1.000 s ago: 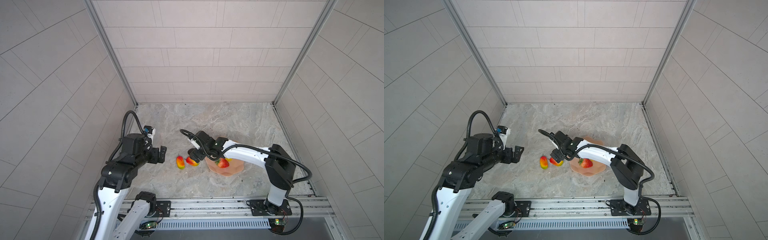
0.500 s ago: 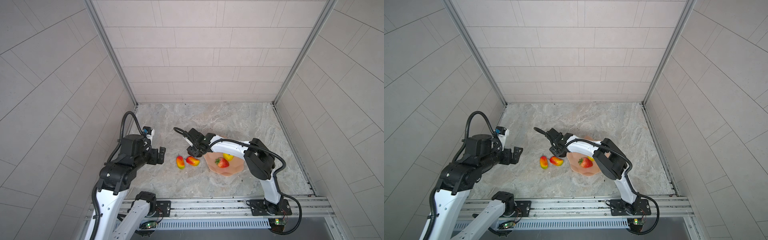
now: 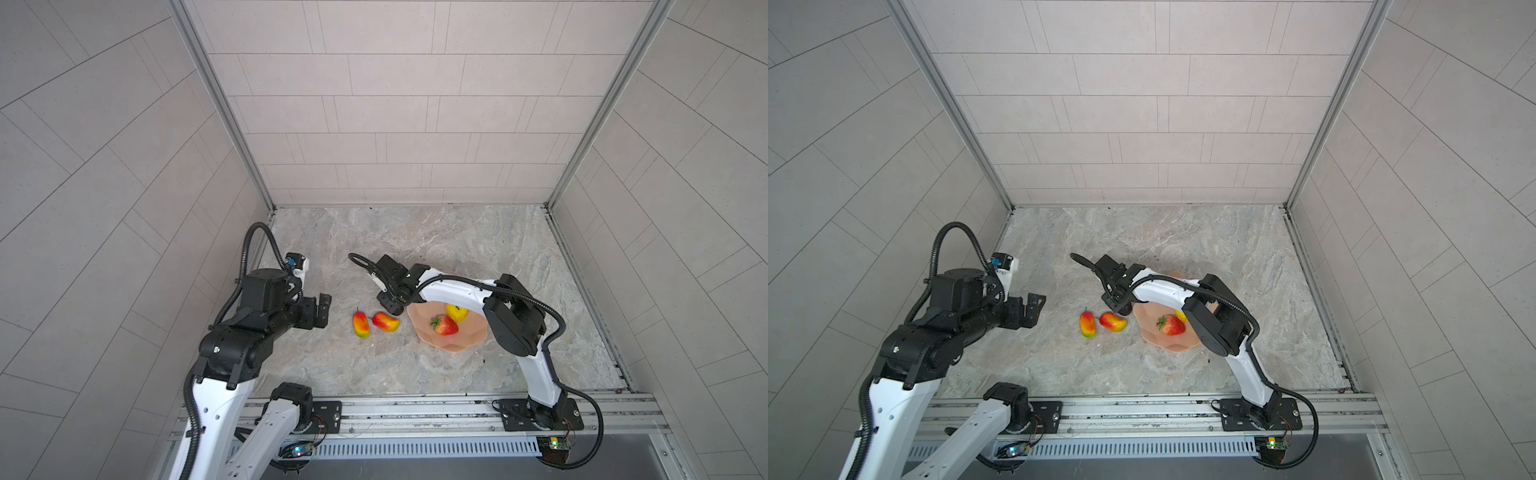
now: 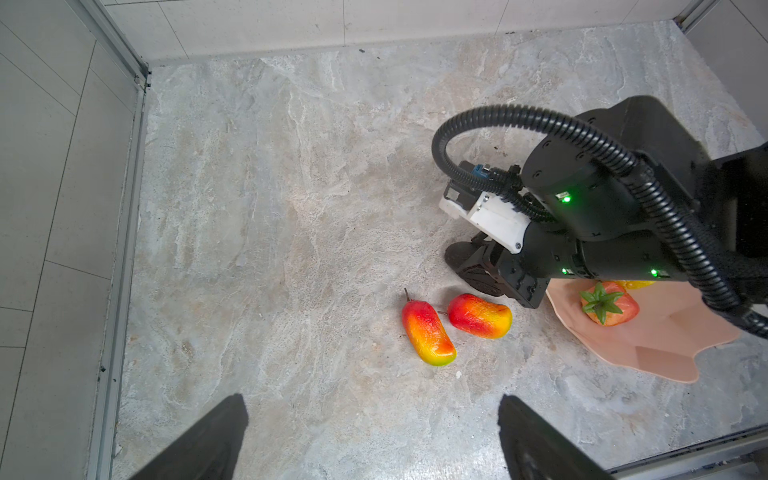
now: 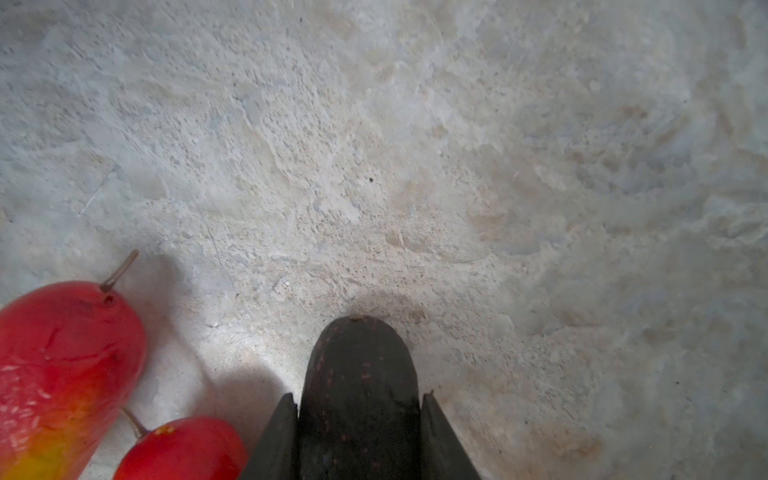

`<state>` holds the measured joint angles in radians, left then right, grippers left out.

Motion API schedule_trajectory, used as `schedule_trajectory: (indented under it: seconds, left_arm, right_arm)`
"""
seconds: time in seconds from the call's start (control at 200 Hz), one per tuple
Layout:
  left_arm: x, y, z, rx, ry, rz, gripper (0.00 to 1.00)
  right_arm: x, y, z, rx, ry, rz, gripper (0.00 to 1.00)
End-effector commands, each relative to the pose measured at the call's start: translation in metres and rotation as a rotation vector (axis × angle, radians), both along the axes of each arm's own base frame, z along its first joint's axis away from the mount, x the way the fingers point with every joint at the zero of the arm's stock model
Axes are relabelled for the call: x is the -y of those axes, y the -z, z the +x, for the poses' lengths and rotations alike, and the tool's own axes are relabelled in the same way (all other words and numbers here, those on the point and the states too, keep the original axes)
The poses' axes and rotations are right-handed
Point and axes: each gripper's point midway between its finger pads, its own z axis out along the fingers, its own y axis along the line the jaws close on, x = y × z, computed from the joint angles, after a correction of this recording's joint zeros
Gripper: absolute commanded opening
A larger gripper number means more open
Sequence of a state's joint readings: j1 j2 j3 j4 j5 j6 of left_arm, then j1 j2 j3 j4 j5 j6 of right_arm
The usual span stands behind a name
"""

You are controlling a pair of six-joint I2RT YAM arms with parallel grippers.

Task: Place and organize the fake fruits in the fruit bowl
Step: 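Reach the right gripper to the dark avocado and grasp it, then place the avocado in the bowl beside the yellow fruit, open right gripper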

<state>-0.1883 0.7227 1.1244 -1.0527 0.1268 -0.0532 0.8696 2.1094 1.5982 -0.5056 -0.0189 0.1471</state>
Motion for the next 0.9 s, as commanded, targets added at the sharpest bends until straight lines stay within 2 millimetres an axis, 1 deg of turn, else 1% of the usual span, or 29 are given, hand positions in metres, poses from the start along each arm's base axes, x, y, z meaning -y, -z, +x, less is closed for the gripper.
schedule_trajectory:
  seconds: [0.0, 0.045, 0.105, 0.17, 0.295, 0.405, 0.475, 0.521, 0.591, 0.661, 0.756, 0.821, 0.891]
  left_arm:
    - [-0.002, -0.004, -0.003, 0.013, -0.003, 0.007, 1.00]
    - [-0.002, -0.005, -0.003, 0.018, -0.004, 0.004, 1.00]
    - [-0.002, -0.006, -0.003, 0.020, -0.004, 0.004, 1.00]
    - [-0.001, -0.006, -0.002, 0.018, -0.002, 0.002, 1.00]
    - [0.000, -0.007, -0.001, 0.018, -0.002, -0.003, 1.00]
    - [0.001, -0.009, 0.000, 0.021, 0.000, -0.014, 1.00]
    - [0.002, -0.009, 0.000, 0.020, 0.001, -0.017, 1.00]
    - [0.002, -0.009, 0.000, 0.022, -0.001, -0.018, 1.00]
    - [0.002, -0.009, 0.000, 0.022, -0.001, -0.020, 1.00]
    - [0.002, -0.009, 0.000, 0.023, 0.000, -0.025, 1.00]
    - [0.004, -0.008, 0.000, 0.024, 0.005, -0.033, 1.00]
    - [0.005, -0.007, 0.000, 0.020, 0.006, -0.037, 1.00]
    - [0.005, -0.007, 0.001, 0.019, 0.008, -0.035, 1.00]
  right_arm:
    - [0.002, 0.010, -0.007, -0.046, -0.015, -0.029, 0.13]
    - [0.001, 0.003, -0.006, -0.039, -0.018, -0.020, 0.11]
    - [0.000, -0.011, -0.005, -0.020, -0.022, -0.001, 0.00]
    - [-0.001, -0.032, -0.004, 0.008, -0.028, 0.024, 0.00]
    - [0.003, -0.081, -0.005, 0.076, -0.035, 0.074, 0.00]
    - [0.018, -0.122, -0.010, 0.145, -0.028, 0.111, 0.00]
    - [0.033, -0.144, -0.015, 0.182, -0.014, 0.136, 0.00]
    - [0.046, -0.158, -0.018, 0.207, 0.004, 0.150, 0.00]
    - [0.071, -0.174, -0.020, 0.254, 0.054, 0.145, 0.00]
    - [0.105, -0.180, -0.021, 0.289, 0.129, 0.110, 0.00]
    - [0.157, -0.173, -0.020, 0.297, 0.255, 0.090, 0.00]
    - [0.194, -0.160, -0.020, 0.294, 0.351, 0.076, 0.00]
    - [0.226, -0.143, -0.024, 0.268, 0.436, 0.090, 0.00]
